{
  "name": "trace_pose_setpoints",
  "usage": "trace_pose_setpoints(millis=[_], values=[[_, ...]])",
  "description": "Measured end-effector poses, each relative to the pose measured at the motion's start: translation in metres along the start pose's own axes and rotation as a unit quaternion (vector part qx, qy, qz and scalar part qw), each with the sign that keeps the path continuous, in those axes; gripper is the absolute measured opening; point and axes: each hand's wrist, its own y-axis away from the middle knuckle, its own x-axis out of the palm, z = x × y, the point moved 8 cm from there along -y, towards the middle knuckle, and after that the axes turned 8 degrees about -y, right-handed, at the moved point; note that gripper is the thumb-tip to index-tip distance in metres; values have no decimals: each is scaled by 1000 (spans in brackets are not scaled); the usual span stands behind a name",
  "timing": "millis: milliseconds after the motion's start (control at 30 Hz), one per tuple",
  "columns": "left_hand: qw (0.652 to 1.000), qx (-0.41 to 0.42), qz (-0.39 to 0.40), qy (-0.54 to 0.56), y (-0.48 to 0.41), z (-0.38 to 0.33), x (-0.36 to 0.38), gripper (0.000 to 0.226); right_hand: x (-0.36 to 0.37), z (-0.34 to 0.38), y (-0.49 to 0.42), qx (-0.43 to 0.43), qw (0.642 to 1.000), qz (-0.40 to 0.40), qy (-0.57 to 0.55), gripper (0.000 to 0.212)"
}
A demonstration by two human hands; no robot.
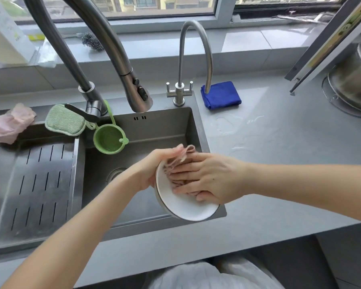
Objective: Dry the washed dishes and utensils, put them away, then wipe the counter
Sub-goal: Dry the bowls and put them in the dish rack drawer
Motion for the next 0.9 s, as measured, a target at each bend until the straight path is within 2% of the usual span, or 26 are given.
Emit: trace_pose_setpoints(millis=[100,167,200,233,267,300,367,400,433,467,533,600,633,700,767,833,867,900], values=[[997,4,-66,43,-3,-3,-16,52,5,-10,6,150,975,-1,-165,54],[991,-2,-111,75,-3,-2,-18,53,2,-14,13,237,935,-29,-264,47],[988,-13,-119,102,-4,1,-16,52,-3,-20,20,274,906,-70,-315,43],[983,-33,-127,129,-4,6,-11,50,-10,-26,29,298,861,-136,-389,38],[975,-51,-144,161,-6,13,-10,48,-22,-32,39,304,792,-218,-483,33],[965,-63,-161,195,-6,19,-9,44,-33,-39,54,308,706,-308,-559,28],[941,-63,-186,275,-8,26,-11,40,-50,-53,90,305,556,-472,-612,25],[928,-55,-193,314,-9,27,-11,41,-53,-55,103,298,520,-528,-602,25],[920,-45,-193,337,-9,26,-12,42,-55,-53,110,292,513,-564,-577,26],[918,-32,-183,351,-9,22,-8,42,-52,-49,108,291,525,-583,-548,25],[921,-14,-158,355,-14,17,2,51,-39,-36,84,293,581,-572,-499,23],[931,0,-139,338,-16,8,17,50,-23,-32,61,326,633,-552,-434,42],[934,3,-137,329,-15,5,24,46,-21,-35,57,341,629,-559,-419,51],[941,23,-136,310,-12,-5,32,39,-23,-48,58,356,580,-581,-446,69],[950,44,-122,283,-7,-15,31,41,-25,-60,63,332,537,-592,-501,83],[967,30,-111,229,-1,-20,27,42,-28,-74,67,281,470,-567,-616,84],[974,16,-102,204,2,-20,25,42,-30,-83,69,265,452,-534,-664,80],[980,2,-88,179,4,-21,25,43,-32,-90,69,255,455,-492,-697,75]])
